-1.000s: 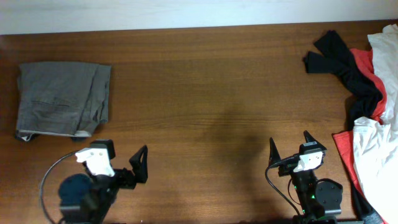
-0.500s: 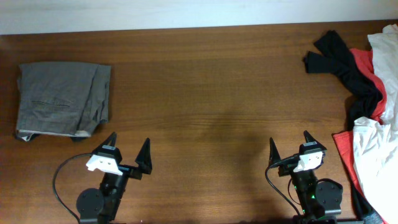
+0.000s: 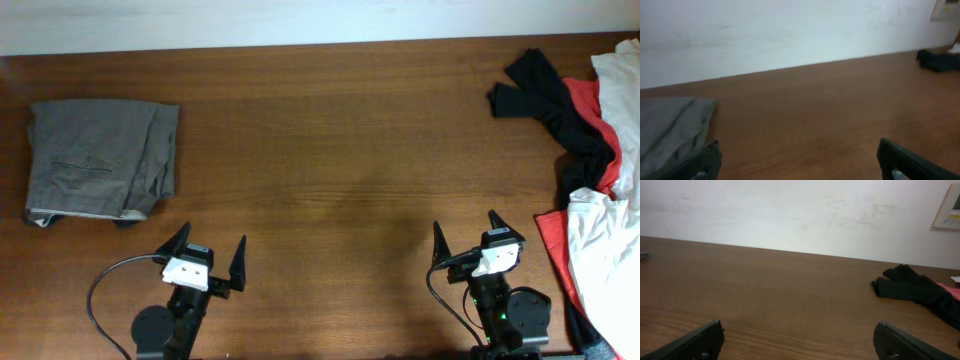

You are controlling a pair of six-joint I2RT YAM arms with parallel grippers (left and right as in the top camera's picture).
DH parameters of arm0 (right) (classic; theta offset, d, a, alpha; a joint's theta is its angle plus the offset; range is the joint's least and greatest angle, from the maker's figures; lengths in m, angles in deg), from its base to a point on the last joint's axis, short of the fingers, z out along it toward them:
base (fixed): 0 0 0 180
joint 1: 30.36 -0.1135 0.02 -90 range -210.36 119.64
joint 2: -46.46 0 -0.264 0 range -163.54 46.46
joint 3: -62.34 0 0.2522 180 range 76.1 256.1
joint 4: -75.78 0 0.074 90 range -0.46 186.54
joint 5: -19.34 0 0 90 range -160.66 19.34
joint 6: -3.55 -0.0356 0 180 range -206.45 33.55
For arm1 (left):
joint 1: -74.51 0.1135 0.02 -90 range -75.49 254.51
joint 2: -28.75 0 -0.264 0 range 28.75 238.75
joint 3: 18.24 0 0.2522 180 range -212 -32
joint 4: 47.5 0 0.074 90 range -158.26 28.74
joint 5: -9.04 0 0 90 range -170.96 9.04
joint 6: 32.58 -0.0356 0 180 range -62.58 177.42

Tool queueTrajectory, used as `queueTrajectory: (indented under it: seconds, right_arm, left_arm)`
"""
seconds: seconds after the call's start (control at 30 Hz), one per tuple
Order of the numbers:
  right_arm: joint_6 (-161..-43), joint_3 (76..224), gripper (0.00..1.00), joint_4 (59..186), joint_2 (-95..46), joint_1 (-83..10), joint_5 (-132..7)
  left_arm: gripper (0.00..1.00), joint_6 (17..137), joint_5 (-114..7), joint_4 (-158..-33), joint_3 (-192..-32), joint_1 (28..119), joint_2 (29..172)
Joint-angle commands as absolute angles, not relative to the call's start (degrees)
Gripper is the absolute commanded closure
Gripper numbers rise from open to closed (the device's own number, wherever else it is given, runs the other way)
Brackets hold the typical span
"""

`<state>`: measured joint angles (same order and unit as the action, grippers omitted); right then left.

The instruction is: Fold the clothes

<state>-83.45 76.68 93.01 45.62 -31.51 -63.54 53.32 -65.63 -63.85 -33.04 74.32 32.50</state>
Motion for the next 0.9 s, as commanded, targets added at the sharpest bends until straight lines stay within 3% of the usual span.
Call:
queueTrajectory:
  seconds: [0.0, 0.33, 0.87]
  right_arm:
    - [-83.45, 76.42, 0.01, 93.36, 46.14, -31.05, -63.43]
    - [-83.45, 76.42, 0.01, 93.36, 46.14, -31.05, -63.41]
    - [-83.45, 76.42, 0.01, 93.36, 46.14, -31.05, -63.41]
  left_arm:
    - [0.01, 47.42, -67.22, -64.77, -32.51, 74.74, 29.63]
    - [0.0, 47.42, -74.85, -65.36, -32.51, 74.7, 29.02]
    - [0.01, 47.44, -74.78, -65.34, -32.51, 74.7, 29.09]
